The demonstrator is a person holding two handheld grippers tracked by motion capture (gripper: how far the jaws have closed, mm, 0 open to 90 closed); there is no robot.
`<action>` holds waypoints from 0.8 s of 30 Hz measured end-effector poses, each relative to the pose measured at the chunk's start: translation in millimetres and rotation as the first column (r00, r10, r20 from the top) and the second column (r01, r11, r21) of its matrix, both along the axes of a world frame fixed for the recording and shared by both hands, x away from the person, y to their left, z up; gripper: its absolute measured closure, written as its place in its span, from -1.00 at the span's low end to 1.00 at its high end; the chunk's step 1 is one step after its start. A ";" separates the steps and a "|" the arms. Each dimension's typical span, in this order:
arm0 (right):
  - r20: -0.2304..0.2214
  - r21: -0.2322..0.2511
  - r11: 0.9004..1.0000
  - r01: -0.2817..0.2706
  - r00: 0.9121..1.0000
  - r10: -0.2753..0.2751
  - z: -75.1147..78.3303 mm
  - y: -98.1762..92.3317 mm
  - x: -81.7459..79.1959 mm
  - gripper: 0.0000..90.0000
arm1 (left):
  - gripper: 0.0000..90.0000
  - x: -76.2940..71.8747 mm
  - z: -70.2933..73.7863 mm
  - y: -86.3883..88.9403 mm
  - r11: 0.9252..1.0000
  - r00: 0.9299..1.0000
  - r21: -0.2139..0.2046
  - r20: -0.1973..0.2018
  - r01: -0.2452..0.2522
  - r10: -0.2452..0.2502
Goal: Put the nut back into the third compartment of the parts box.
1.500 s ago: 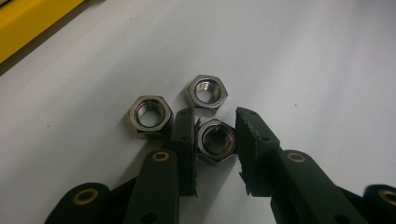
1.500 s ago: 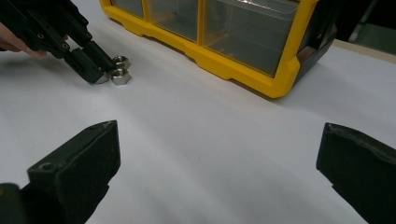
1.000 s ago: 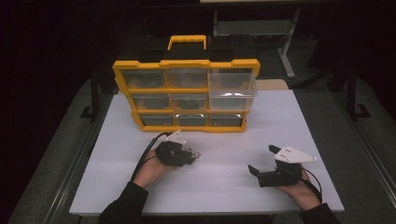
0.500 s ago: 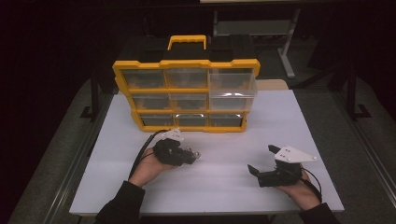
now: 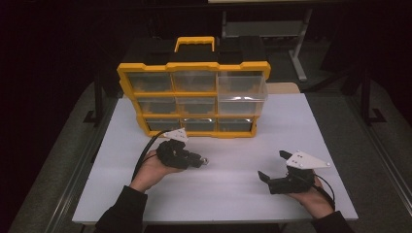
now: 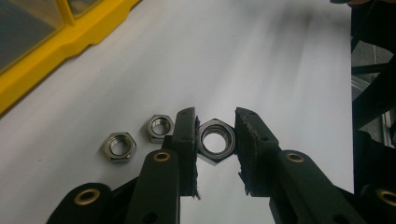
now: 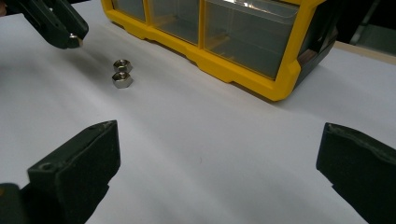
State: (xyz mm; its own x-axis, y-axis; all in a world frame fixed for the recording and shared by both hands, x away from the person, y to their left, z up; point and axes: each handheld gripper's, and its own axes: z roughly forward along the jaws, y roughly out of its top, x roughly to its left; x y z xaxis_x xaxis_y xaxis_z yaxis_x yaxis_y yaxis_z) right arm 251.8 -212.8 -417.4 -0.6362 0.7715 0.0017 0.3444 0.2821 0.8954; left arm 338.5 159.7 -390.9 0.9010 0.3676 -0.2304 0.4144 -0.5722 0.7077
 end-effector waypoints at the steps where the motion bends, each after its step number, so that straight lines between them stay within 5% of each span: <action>1: 0.001 0.001 1.000 -0.001 1.000 0.001 0.1 0.1 0.0 -1.00 | 0.57 -0.3 2.2 0.6 1.000 1.000 -0.010 -0.001 -0.003 0.003; 24: -0.006 0.006 1.000 -0.003 1.000 0.003 -0.6 1.1 0.0 -1.00 | 0.57 6.6 54.5 1.5 0.998 0.998 -0.048 0.041 0.042 -0.040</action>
